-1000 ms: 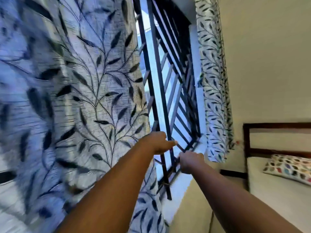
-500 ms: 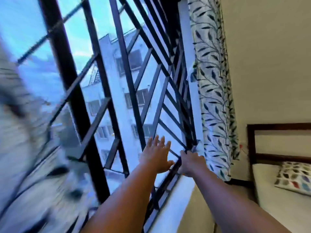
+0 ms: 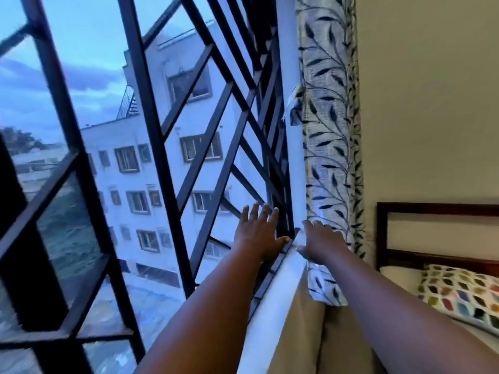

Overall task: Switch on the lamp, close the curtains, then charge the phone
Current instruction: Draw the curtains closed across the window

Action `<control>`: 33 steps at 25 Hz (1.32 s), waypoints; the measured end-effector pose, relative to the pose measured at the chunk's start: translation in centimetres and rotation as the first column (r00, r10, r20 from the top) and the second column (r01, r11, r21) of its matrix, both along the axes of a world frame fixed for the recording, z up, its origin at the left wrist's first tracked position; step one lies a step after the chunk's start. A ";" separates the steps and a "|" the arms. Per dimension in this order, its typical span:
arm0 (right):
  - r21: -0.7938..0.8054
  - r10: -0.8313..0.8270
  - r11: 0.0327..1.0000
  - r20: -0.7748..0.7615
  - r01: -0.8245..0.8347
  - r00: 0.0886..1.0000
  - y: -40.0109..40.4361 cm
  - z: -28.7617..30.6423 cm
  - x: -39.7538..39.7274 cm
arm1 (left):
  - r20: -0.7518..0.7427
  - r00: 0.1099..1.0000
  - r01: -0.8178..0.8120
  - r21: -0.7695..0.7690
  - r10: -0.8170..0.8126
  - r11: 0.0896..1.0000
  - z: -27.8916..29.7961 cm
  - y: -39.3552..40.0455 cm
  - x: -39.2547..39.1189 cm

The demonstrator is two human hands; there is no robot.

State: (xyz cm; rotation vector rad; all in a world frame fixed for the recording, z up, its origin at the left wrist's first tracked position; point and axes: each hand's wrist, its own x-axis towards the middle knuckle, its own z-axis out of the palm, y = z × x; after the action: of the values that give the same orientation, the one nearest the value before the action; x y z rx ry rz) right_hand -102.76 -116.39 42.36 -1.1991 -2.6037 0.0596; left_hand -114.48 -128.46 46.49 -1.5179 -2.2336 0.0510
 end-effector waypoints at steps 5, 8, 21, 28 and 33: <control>-0.006 -0.073 0.997 -0.104 0.073 0.992 3.9 1.0 1.7 | 0.027 0.996 0.089 0.049 -0.090 0.995 0.8 4.1 0.5; -0.074 -0.089 0.994 -0.142 0.079 0.986 4.2 0.0 2.3 | 0.023 0.991 0.130 0.027 -0.130 0.991 -0.3 4.2 1.3; 0.113 -0.139 0.966 -0.529 0.232 0.837 19.3 15.4 -1.7 | -0.432 0.894 0.219 0.197 -0.115 0.956 12.3 11.6 -2.1; -0.129 -0.021 0.959 -0.921 -0.253 0.389 24.4 22.4 -7.6 | -0.565 0.824 0.103 0.214 0.038 0.971 19.4 15.6 -5.1; 0.336 0.410 0.798 -0.911 -0.500 0.042 12.0 27.0 -15.4 | -0.649 0.760 0.213 0.265 0.011 0.941 27.2 10.8 -6.2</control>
State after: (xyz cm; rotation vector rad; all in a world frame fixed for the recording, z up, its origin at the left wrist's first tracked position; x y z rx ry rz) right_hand -118.20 -104.43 69.34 -0.0162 -1.5887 0.7919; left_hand -120.69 -117.67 73.70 -1.1949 -1.5125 0.1423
